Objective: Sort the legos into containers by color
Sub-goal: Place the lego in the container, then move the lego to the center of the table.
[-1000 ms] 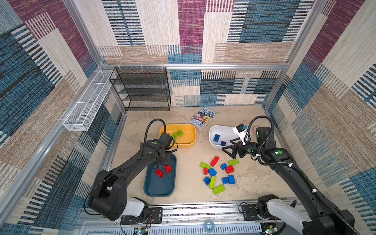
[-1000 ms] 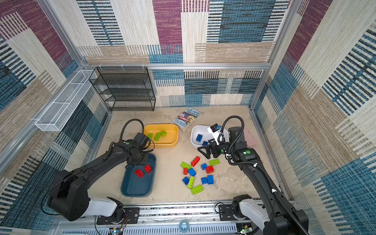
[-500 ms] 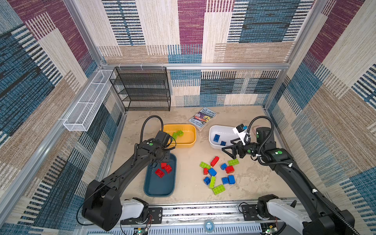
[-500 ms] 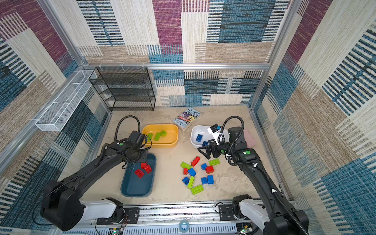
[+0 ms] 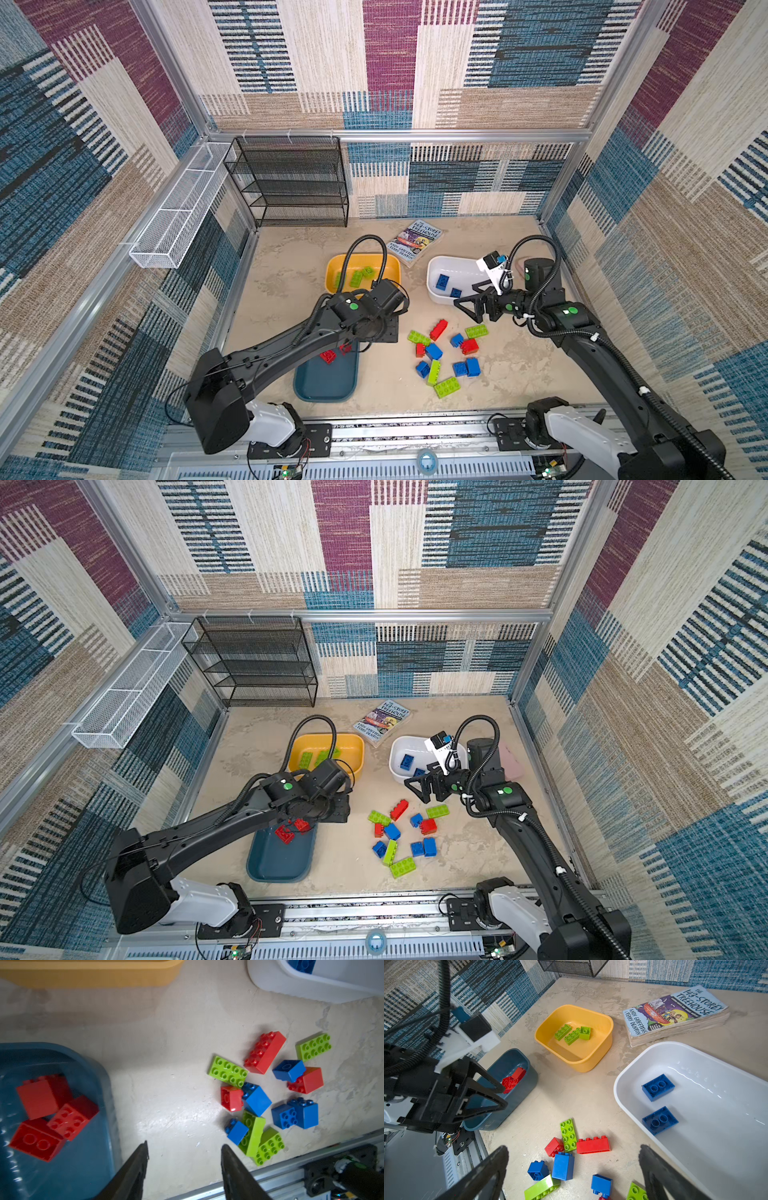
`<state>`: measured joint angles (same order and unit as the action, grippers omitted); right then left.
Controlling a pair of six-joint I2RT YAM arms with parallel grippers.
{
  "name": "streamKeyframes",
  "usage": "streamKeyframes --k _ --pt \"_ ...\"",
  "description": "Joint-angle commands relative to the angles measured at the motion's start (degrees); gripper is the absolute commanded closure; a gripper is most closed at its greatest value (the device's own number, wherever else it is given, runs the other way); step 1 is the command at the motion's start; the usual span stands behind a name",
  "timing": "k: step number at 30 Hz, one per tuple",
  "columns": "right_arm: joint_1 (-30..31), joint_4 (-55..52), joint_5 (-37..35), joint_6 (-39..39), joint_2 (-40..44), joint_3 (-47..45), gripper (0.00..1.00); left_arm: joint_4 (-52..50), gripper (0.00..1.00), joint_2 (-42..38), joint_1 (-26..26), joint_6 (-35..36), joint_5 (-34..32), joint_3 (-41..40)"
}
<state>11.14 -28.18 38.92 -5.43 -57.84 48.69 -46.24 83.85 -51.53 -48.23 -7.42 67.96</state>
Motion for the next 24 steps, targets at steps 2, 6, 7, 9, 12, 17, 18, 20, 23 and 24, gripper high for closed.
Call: streamKeyframes --k 2,6,7,9,12,17,18,20,23,24 --pt "0.02 -0.03 -0.32 -0.22 0.35 0.27 0.01 2.42 0.42 6.51 -2.41 -18.11 -4.14 3.75" --pt "0.03 0.06 -0.41 -0.22 0.58 0.18 0.01 2.96 0.42 12.81 -3.26 -26.27 -4.05 6.65" --pt "0.03 -0.09 -0.42 -0.35 0.73 0.16 0.01 2.91 0.42 14.03 -3.31 -27.61 -3.77 7.11" --pt "0.03 -0.03 -0.78 -0.45 1.32 -0.08 0.01 3.29 0.43 16.15 -3.23 -31.91 -3.98 7.01" --pt "0.02 -0.16 -1.09 -0.76 1.59 -0.23 0.01 8.88 0.42 18.50 -2.99 -34.72 -4.18 6.36" --pt "0.00 -0.81 -1.10 -1.48 1.08 0.08 0.01 9.14 0.39 24.24 -2.63 -38.75 -0.25 9.60" --pt "0.01 -1.05 -1.40 -1.79 1.01 0.08 0.01 9.17 0.39 24.97 -2.68 -39.97 0.06 9.75" --pt "0.03 -1.34 -1.76 -2.07 1.01 0.15 0.01 9.08 0.39 25.89 -2.63 -41.39 -0.17 9.91" --pt "0.02 -1.52 -1.82 -2.20 1.29 0.18 0.01 8.09 0.39 27.07 -2.62 -43.04 -0.58 10.92" --pt "0.03 -1.61 -2.08 -2.34 1.39 0.09 0.01 6.82 0.39 27.84 -2.68 -43.54 -0.25 11.81"
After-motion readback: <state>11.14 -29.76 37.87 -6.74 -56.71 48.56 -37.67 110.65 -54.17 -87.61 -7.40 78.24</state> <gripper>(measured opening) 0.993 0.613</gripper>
